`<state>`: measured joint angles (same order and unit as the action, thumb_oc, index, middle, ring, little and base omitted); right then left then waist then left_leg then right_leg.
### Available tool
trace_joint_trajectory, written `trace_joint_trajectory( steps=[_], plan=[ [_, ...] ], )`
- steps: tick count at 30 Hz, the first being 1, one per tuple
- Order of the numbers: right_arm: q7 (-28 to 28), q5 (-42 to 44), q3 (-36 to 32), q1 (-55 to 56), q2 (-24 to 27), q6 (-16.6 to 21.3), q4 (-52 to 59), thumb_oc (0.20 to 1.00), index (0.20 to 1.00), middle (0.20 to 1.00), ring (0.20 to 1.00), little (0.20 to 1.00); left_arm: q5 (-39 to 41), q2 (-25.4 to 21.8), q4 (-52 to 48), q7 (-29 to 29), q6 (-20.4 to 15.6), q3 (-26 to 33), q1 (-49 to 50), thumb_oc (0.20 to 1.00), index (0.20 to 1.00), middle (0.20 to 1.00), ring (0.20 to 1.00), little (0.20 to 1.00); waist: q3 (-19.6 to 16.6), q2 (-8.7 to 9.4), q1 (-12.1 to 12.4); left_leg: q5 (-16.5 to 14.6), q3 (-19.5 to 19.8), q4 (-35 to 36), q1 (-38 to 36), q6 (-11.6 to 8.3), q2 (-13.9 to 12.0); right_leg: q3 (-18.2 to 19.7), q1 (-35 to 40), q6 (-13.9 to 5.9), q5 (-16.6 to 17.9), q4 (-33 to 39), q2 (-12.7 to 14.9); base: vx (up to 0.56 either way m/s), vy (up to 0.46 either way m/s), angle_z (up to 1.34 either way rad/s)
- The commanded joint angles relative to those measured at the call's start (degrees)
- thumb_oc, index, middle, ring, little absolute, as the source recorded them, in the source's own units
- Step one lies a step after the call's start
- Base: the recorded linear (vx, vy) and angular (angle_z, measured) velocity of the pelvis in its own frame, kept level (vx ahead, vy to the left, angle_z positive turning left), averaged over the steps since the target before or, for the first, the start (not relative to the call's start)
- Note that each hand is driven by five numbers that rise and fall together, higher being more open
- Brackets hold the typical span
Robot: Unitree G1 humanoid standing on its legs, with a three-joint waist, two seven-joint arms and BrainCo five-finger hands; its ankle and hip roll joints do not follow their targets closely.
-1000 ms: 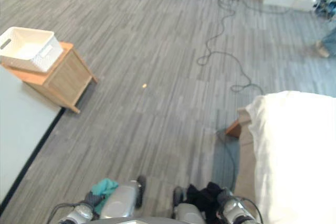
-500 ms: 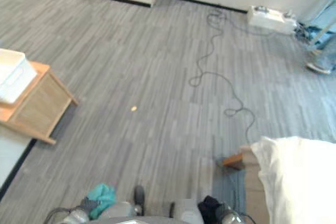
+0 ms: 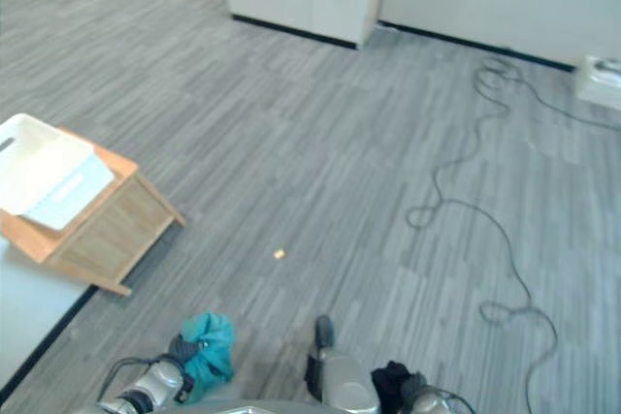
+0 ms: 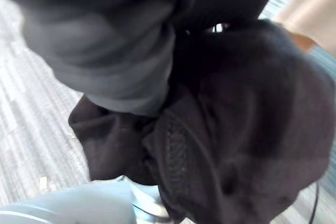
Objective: Tidy up the quilt and then pick up the clothes from the bed and put them into the laundry hamper.
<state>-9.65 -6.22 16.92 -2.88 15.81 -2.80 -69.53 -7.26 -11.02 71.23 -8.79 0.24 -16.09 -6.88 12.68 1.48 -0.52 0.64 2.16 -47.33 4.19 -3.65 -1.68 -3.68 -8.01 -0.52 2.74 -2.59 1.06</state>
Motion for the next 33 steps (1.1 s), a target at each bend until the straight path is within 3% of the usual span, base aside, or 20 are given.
trace_joint_trajectory(
  steps=[1, 4, 5, 7, 9, 11, 12, 13, 14, 16, 18, 19, 21, 23, 24, 28, 29, 30, 31, 33],
  plan=[
    [-0.51, -0.02, 1.94, -4.25, 4.73, 0.84, 5.22, 0.200, 0.200, 0.200, 0.200, 0.200, 0.99, -3.86, -2.31, -1.27, 0.47, -1.16, -1.66, 0.200, 0.200, 0.200, 0.200, 0.200, 4.72, 1.10, 2.72, -0.14, -6.63, 3.34, 6.24, 1.26, -2.95, 1.39, 10.17, -1.68, -7.20, 2.00, 3.27, 0.48, -0.142, 0.21],
    [0.61, -1.08, 3.73, -5.31, 5.35, 1.25, 5.47, 0.200, 0.200, 0.200, 0.200, 0.200, 0.21, -3.38, 0.22, -0.96, 0.80, 0.49, 0.87, 0.200, 0.200, 0.200, 0.200, 0.200, 3.73, 0.62, 5.80, -1.07, -12.39, 16.30, 10.26, 1.39, -0.09, -0.21, 16.55, -2.75, -9.65, 4.95, 3.50, 0.55, -0.041, 0.15],
    [0.61, -1.08, 3.73, -5.31, 5.34, 1.25, 5.47, 0.200, 0.200, 0.200, 0.200, 0.200, 0.21, -3.39, 0.22, -0.96, 0.80, 0.49, 0.87, 0.200, 0.200, 0.200, 0.200, 0.200, 3.74, 0.67, 5.81, -1.02, -12.42, 16.39, 10.20, 1.39, -0.04, -0.20, 16.56, -2.76, -9.65, 4.96, 3.55, 0.67, 0.018, 0.36],
    [0.55, -2.43, 4.21, -5.60, 5.82, 1.79, 5.39, 0.200, 0.200, 0.200, 0.200, 0.200, -1.14, -3.35, 0.96, -0.07, 0.87, 1.63, 2.94, 0.200, 0.200, 0.200, 0.200, 0.200, 1.81, -1.19, 7.66, 2.02, -23.64, 38.25, 9.20, 0.71, -0.95, -3.67, 21.82, -4.29, -13.94, 6.06, 2.05, 0.79, 0.046, 0.45],
    [0.18, -2.43, 3.63, -5.93, 5.79, 1.32, 5.16, 0.200, 0.200, 0.200, 0.200, 0.200, -1.79, -3.35, 0.78, 0.14, 1.58, 2.02, 3.35, 0.200, 0.200, 0.200, 0.200, 0.200, 1.01, -0.79, 7.99, 2.40, -30.61, 44.09, 8.77, 0.23, -2.70, -6.12, 25.93, -5.04, -17.08, 5.51, 2.08, 0.70, 0.057, 0.44],
    [0.76, -3.35, 3.78, -5.43, 4.74, 1.24, 4.03, 0.200, 0.200, 0.200, 0.200, 0.200, -2.34, -3.42, 1.62, 0.59, 1.82, 2.61, 4.22, 0.200, 0.200, 0.200, 0.200, 0.200, -0.47, 0.30, 8.90, 2.50, -27.77, 45.86, 6.48, 3.16, 0.29, -6.93, 26.24, -6.57, -16.98, 0.22, 2.80, 0.64, 0.063, 0.79],
    [0.41, -3.32, 3.29, -5.03, 4.22, 1.32, 2.98, 0.200, 0.200, 0.200, 0.200, 0.200, -2.44, -3.37, 1.95, 0.72, 1.88, 2.52, 4.26, 0.200, 0.200, 0.200, 0.200, 0.200, -1.03, 1.63, 9.43, 1.87, -25.71, 45.83, 5.84, 4.73, 2.27, -7.04, 24.66, -8.36, -14.47, -6.53, 3.19, 0.60, 0.108, 0.57],
    [0.37, -2.90, 2.66, -4.59, 3.43, 1.24, 1.61, 0.200, 0.200, 0.200, 0.200, 0.200, -3.23, -3.41, 2.41, 1.11, 2.04, 2.00, 3.98, 0.200, 0.200, 0.200, 0.200, 0.200, -1.01, 2.62, 8.97, 0.80, -24.83, 46.47, 4.68, 6.29, 3.84, -6.57, 22.05, -11.21, -10.88, -16.00, 3.42, 0.69, 0.128, 0.90],
    [0.83, -2.46, 2.11, -3.97, 2.29, 1.15, 0.95, 0.200, 0.200, 0.200, 0.200, 0.200, -4.25, -3.85, 2.28, 1.27, 2.26, 1.74, 3.30, 0.200, 0.200, 0.200, 0.200, 0.200, -0.35, 1.80, 7.26, 0.24, -23.80, 48.49, 0.35, 7.30, 3.18, -5.09, 14.81, -13.10, -3.15, -29.94, 2.62, 0.51, 0.118, 1.01],
    [1.09, -2.34, 1.99, -3.86, 1.95, 1.28, 1.26, 0.200, 0.200, 0.200, 0.200, 0.200, -4.44, -4.11, 2.01, 1.33, 2.31, 1.33, 2.99, 0.200, 0.200, 0.200, 0.200, 0.200, -0.11, 1.05, 6.33, -0.06, -23.04, 50.22, -2.58, 7.40, 2.65, -4.97, 11.17, -13.48, -2.43, -35.15, 3.45, 0.42, 0.039, 0.89],
    [1.22, -1.94, 1.85, -3.81, 1.49, 1.27, 1.45, 0.200, 0.200, 0.200, 0.200, 0.200, -4.69, -4.57, 1.10, 1.15, 2.21, 0.19, 1.77, 0.200, 0.200, 0.200, 0.200, 0.200, 0.51, -0.76, 4.76, -0.65, -20.47, 52.21, -6.72, 7.02, 1.18, -5.96, 4.68, -11.61, -3.74, -40.86, 4.27, 0.59, -0.018, 0.95],
    [0.91, -1.20, 1.90, -3.70, 1.38, 1.46, 1.65, 0.200, 0.200, 0.200, 0.200, 0.200, -5.08, -4.80, -0.36, 0.78, 1.90, -1.75, -0.25, 0.200, 0.200, 0.200, 0.200, 0.200, 1.33, -1.30, 2.75, -1.33, -16.50, 52.33, -9.42, 6.24, 1.13, -4.14, -0.12, -9.15, -7.42, -37.28, 3.24, 0.50, -0.070, 1.01],
    [0.71, -0.54, 1.88, -3.51, 1.42, 1.66, 1.80, 0.200, 0.200, 0.200, 0.200, 0.200, -4.89, -4.71, -0.98, 0.61, 1.60, -2.41, -1.06, 0.200, 0.200, 0.200, 0.200, 0.200, 1.51, -1.35, 1.96, -1.66, -14.84, 52.33, -10.24, 5.62, 1.01, -3.16, -0.50, -8.49, -8.03, -31.66, 2.65, 0.45, -0.128, 1.60],
    [0.45, 0.97, 1.38, -3.13, 1.74, 1.52, 1.82, 0.200, 0.200, 0.200, 0.200, 0.200, -4.10, -4.75, -2.46, 0.17, 0.88, -3.48, -2.92, 0.200, 0.200, 0.200, 0.200, 0.200, 1.39, -0.59, 0.67, -3.53, -11.42, 52.21, -12.30, 4.10, 1.28, 0.06, 0.75, -8.18, -8.12, -12.99, 3.70, 0.67, -0.293, 1.35],
    [0.33, 1.34, 1.01, -2.59, 1.83, 1.23, 0.88, 0.200, 0.200, 0.200, 0.200, 0.200, -3.73, -4.49, -2.72, -0.16, 0.17, -3.76, -4.15, 0.200, 0.200, 0.200, 0.200, 0.200, 0.91, 0.17, -0.48, -6.02, -7.93, 52.33, -14.76, 2.79, 1.03, 5.74, 1.01, -9.02, -5.20, 0.39, 5.01, 0.57, -0.287, 1.00],
    [1.11, -0.50, 1.97, -2.07, 1.78, 0.46, -1.26, 0.200, 0.200, 0.200, 0.200, 0.200, -2.96, -4.08, -1.93, -0.61, -0.21, -3.05, -3.51, 0.200, 0.200, 0.200, 0.200, 0.200, -0.24, 1.17, -0.82, -9.55, -4.26, 50.78, -19.22, 1.56, -0.65, 10.69, -0.26, -10.63, -2.06, 0.88, 4.54, 0.51, -0.291, 1.08],
    [1.28, -0.70, 2.26, -2.34, 1.87, 0.46, -2.01, 0.200, 0.200, 0.200, 0.200, 0.200, -2.31, -3.94, -1.11, -0.68, -0.35, -2.52, -2.89, 0.200, 0.200, 0.200, 0.200, 0.200, -0.46, 1.22, -0.67, -9.12, -2.82, 46.61, -18.94, 1.03, -1.73, 10.38, 0.01, -9.99, -2.37, -0.43, 3.85, 0.62, -0.496, 1.12],
    [1.31, -1.37, 2.52, -2.28, 2.41, 0.58, -2.73, 0.200, 0.200, 0.200, 0.200, 0.200, -1.51, -3.70, -0.09, -0.76, -0.03, -1.96, -2.31, 0.200, 0.200, 0.200, 0.200, 0.200, 0.72, 1.31, -0.36, -4.59, -2.16, 30.36, -11.73, 0.22, -3.67, 8.49, 2.91, -7.33, -3.75, -1.45, 3.62, 0.42, -0.387, 1.10],
    [1.31, -1.37, 2.52, -2.31, 2.38, 0.58, -2.74, 0.200, 0.200, 0.200, 0.200, 0.200, -1.51, -3.74, -0.09, -0.76, -0.03, -1.95, -2.33, 0.200, 0.200, 0.200, 0.200, 0.200, 0.48, 1.44, -0.49, -4.46, -2.04, 30.29, -11.33, 0.23, -3.55, 8.42, 2.63, -7.34, -3.63, -1.39, 3.76, 0.33, -0.392, 1.03],
    [0.75, -1.24, 2.91, -2.95, 3.29, 0.58, -2.54, 0.200, 0.200, 0.200, 0.200, 0.200, -0.98, -3.72, 0.56, -1.32, 0.75, -1.45, -1.79, 0.200, 0.200, 0.200, 0.200, 0.200, 2.68, 2.71, 0.76, -1.15, -6.11, 17.08, -3.41, 1.57, -6.06, 4.03, 7.26, -4.58, -5.59, -0.57, 4.59, 0.21, -0.322, 0.78]
  ],
)
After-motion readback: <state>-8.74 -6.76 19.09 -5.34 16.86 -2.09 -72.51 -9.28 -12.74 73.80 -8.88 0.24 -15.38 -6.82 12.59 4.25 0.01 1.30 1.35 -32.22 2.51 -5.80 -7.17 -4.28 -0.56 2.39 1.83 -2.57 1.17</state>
